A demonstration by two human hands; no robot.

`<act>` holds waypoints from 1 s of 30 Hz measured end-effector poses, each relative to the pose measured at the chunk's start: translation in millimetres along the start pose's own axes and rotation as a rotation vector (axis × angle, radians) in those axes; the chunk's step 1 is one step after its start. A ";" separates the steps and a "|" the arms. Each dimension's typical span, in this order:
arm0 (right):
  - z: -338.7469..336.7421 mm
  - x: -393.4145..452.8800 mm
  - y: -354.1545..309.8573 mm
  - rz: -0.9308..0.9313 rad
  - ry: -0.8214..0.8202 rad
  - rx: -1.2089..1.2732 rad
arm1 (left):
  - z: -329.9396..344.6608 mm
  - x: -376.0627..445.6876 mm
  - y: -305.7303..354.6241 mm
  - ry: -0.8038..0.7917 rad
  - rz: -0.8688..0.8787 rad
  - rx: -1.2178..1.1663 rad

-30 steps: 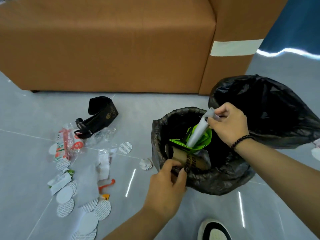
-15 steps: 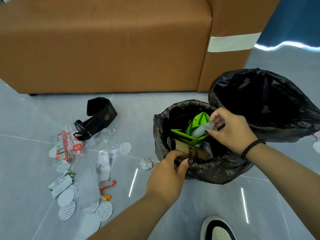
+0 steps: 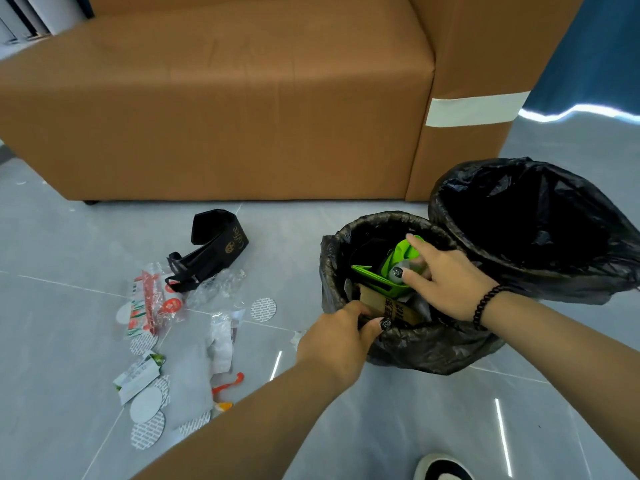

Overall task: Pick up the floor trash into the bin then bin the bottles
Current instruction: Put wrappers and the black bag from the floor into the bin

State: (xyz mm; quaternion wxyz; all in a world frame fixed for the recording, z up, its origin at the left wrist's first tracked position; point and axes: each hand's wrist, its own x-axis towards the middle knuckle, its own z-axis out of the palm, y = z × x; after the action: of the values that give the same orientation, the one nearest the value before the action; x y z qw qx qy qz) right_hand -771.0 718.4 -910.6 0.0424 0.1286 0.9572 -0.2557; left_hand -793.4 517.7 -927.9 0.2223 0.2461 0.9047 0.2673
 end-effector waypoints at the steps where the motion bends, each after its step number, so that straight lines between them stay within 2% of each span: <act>1: 0.8 -0.3 -0.1 -0.014 -0.017 -0.061 | -1.3 2.6 -1.1 -0.009 0.005 0.010; 3: 3.7 0.8 0.7 -0.105 0.043 -0.190 | -3.3 5.5 -2.5 -0.028 0.013 0.005; 5: 7.5 5.0 2.5 -0.165 0.112 -0.204 | -4.3 6.9 -3.9 -0.036 0.020 -0.005; 7: 11.0 9.9 2.1 -0.097 0.106 -0.226 | -4.0 8.3 -5.3 -0.038 0.031 -0.011; 10: 11.7 15.0 -2.3 0.105 0.038 -0.302 | -2.0 10.2 -5.9 -0.057 0.048 -0.014; 12: 8.2 16.8 -9.4 0.118 0.046 -0.335 | -0.5 8.5 -7.9 -0.050 0.049 -0.007; 16: -8.1 11.8 -32.7 0.015 0.112 -0.373 | -3.7 -1.2 -5.0 0.033 0.044 -0.063; 20: -30.7 3.0 -73.8 -0.114 0.131 -0.372 | -38.4 -0.2 -4.4 0.062 -0.012 -0.085; 26: -62.3 -13.8 -148.1 -0.292 0.094 -0.490 | -119.0 -25.9 -22.1 -0.018 -0.137 0.157; 30: -57.7 -16.5 -188.8 -0.355 0.026 -0.548 | -165.9 -60.6 -52.0 0.045 -0.248 0.285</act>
State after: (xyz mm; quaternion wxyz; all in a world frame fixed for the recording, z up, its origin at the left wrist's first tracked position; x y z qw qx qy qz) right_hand -806.6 585.7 -767.9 0.0181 -0.0533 0.9984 0.0095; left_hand -851.7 383.1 -816.5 0.1960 0.1557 0.9616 0.1124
